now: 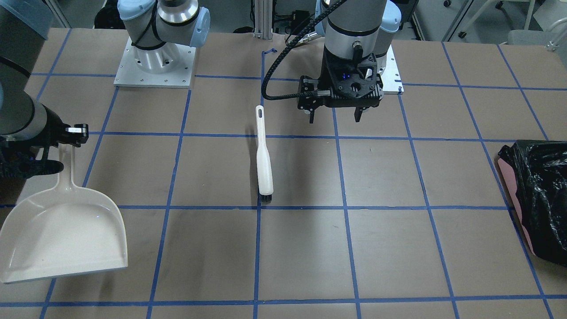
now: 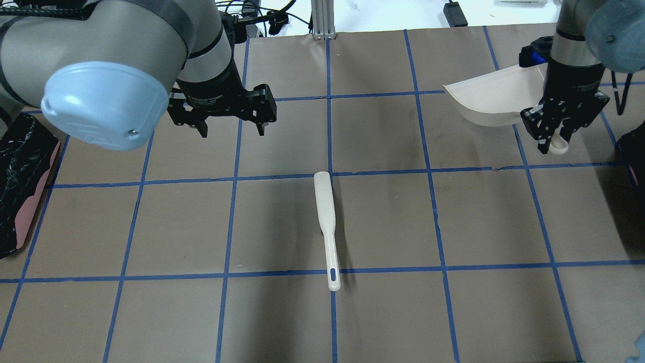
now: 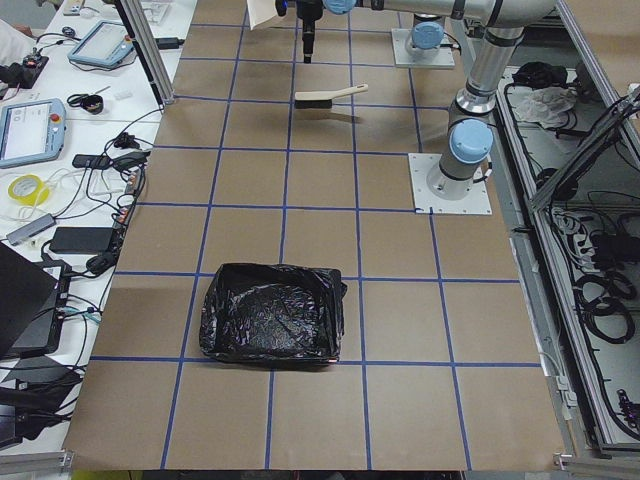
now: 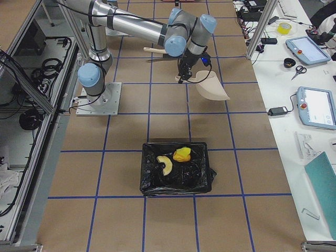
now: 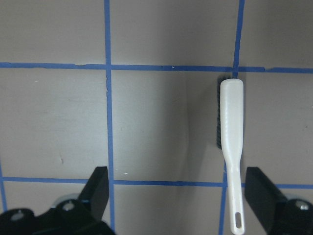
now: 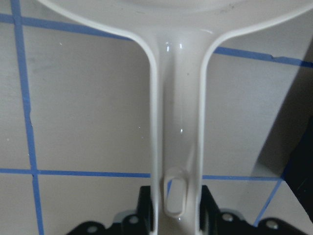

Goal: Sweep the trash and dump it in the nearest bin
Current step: 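Set the dustpan down on the table with the right gripper while the left withdraws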

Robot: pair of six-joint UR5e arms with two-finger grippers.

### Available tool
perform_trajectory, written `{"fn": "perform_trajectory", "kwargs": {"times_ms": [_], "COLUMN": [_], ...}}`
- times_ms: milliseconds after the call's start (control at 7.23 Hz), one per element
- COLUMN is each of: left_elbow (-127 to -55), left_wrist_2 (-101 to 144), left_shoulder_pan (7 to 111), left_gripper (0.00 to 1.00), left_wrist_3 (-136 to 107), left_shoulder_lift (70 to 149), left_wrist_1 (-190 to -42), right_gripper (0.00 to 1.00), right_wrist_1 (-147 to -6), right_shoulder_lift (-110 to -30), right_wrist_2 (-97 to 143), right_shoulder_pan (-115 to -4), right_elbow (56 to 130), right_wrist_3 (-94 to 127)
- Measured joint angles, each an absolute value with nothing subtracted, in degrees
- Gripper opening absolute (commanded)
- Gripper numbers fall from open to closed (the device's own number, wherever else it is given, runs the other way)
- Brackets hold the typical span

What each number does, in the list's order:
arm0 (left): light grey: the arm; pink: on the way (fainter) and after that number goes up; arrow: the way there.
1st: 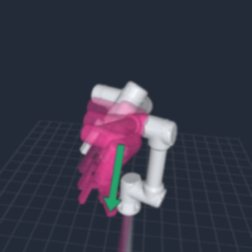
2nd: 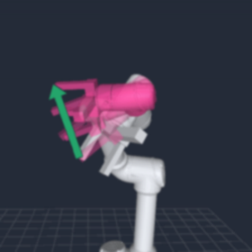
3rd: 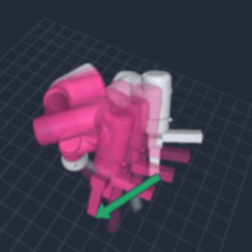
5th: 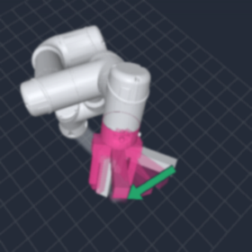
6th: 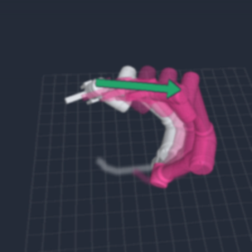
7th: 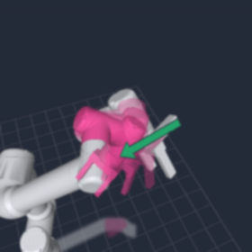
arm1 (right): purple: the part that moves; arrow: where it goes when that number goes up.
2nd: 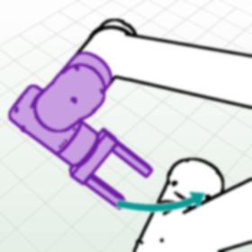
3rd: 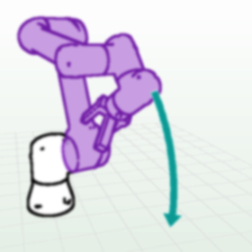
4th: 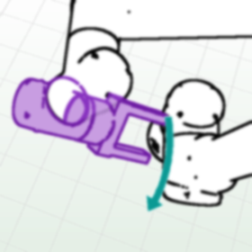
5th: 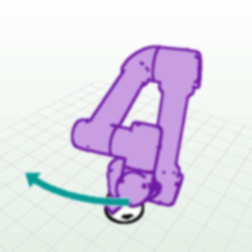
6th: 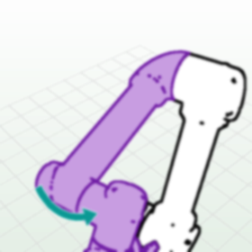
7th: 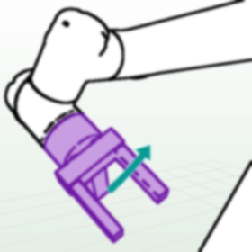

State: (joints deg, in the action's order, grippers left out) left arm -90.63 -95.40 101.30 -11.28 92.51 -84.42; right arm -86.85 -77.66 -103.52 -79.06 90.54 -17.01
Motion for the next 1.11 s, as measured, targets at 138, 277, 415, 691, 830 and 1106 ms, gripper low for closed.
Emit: {"fn": "perform_trajectory", "kwargs": {"times_ms": [138, 277, 415, 691, 830, 1106], "left_elbow": [-91.63, -92.32, -92.64, -92.98, -93.21, -93.15], "left_wrist_2": [-96.96, -97.60, -97.82, -97.83, -97.78, -95.57], "left_shoulder_pan": [99.31, 98.41, 98.07, 97.99, 98.01, 97.61], "left_gripper": [1.00, 1.00, 1.00, 1.00, 1.00, 1.00], "left_wrist_3": [-6.60, -3.30, -1.40, -0.53, -0.50, -0.25], "left_shoulder_lift": [91.92, 91.31, 90.89, 90.40, 90.21, 89.57], "left_wrist_1": [-84.32, -84.25, -84.26, -84.28, -84.23, -84.20], "right_gripper": [0.00, 0.00, 0.00, 0.00, 0.00, 0.00], "right_wrist_1": [-88.32, -88.47, -87.76, -86.49, -86.10, -85.96], "right_shoulder_lift": [-76.07, -74.05, -71.49, -67.62, -66.11, -62.15], "right_wrist_2": [-101.42, -99.22, -97.96, -95.19, -92.26, -88.73], "right_shoulder_pan": [-81.77, -84.20, -86.65, -90.53, -92.19, -97.60], "right_elbow": [88.87, 85.78, 82.30, 77.37, 75.15, 70.27], "right_wrist_3": [-14.07, -11.46, -9.26, -6.29, -4.23, 0.91]}}
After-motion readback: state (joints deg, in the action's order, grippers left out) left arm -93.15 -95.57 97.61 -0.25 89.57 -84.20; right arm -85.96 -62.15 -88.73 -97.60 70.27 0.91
